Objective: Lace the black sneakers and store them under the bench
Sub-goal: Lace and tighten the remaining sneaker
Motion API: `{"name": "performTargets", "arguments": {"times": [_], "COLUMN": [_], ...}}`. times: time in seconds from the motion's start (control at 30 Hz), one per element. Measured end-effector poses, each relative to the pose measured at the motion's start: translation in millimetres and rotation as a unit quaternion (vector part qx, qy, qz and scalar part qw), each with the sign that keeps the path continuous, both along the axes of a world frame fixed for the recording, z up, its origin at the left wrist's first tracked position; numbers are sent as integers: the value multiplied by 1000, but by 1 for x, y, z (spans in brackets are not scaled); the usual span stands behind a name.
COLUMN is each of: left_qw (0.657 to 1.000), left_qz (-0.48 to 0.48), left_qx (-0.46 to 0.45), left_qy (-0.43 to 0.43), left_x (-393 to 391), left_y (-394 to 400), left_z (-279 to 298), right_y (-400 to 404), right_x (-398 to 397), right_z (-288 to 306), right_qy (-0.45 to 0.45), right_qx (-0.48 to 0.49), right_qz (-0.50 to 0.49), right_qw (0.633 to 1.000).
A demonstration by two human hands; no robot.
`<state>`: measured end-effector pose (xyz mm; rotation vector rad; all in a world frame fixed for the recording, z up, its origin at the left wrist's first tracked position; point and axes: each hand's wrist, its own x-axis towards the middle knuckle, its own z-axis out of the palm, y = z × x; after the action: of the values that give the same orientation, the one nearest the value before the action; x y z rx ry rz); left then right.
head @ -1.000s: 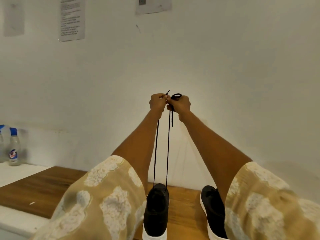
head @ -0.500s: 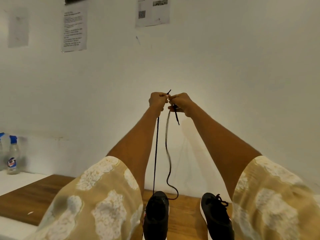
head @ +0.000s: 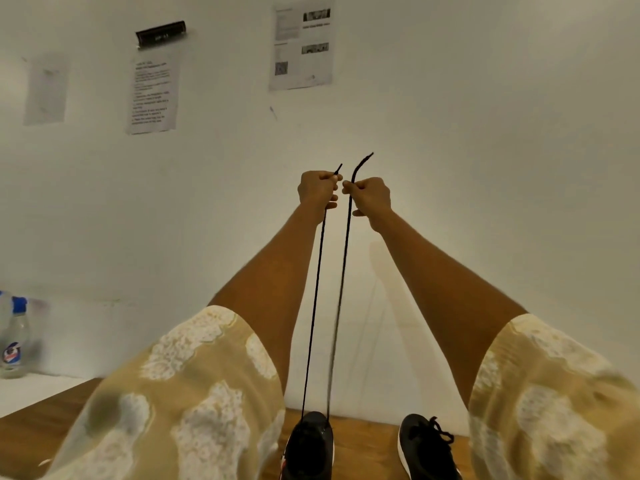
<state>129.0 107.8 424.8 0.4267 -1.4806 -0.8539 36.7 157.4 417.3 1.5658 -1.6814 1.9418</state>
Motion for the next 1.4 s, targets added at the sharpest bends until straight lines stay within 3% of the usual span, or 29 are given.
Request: {"name": "performTargets", "arguments": {"times": [0.4,0.53,0.7,0.83,0.97,1.2,1.4], "left_qw": [1000,999,974,908,857,849,889], "left_qz": [5,20,75,106,105,68,44], "left_qx": [-11,2,27,51,82,131,180], "left_qy": [-8,-48,-211,-402,-497,-508,-418], "left_x": [1,7,14,13,11,5,-2], "left_y": [21,11,-29,-58,-84,-109,-120], "left_z": [8,-19,-101,-179,-268,-370,-406], "right_y": [0,-7,-25,-44,-60,-83,-97], "right_x": [9,6,-16,-30,-36,-49,-53], "right_z": [1,-21,-97,-175,-256,-365,-400], "right_qy": [33,70,105,114,126,136,122], "right_qx": [69,113,259,370,492,582,596], "right_qz": [-9,-43,-92,-113,-101,-81,-60], "right_qw": [997,990,956,915,856,797,791]}}
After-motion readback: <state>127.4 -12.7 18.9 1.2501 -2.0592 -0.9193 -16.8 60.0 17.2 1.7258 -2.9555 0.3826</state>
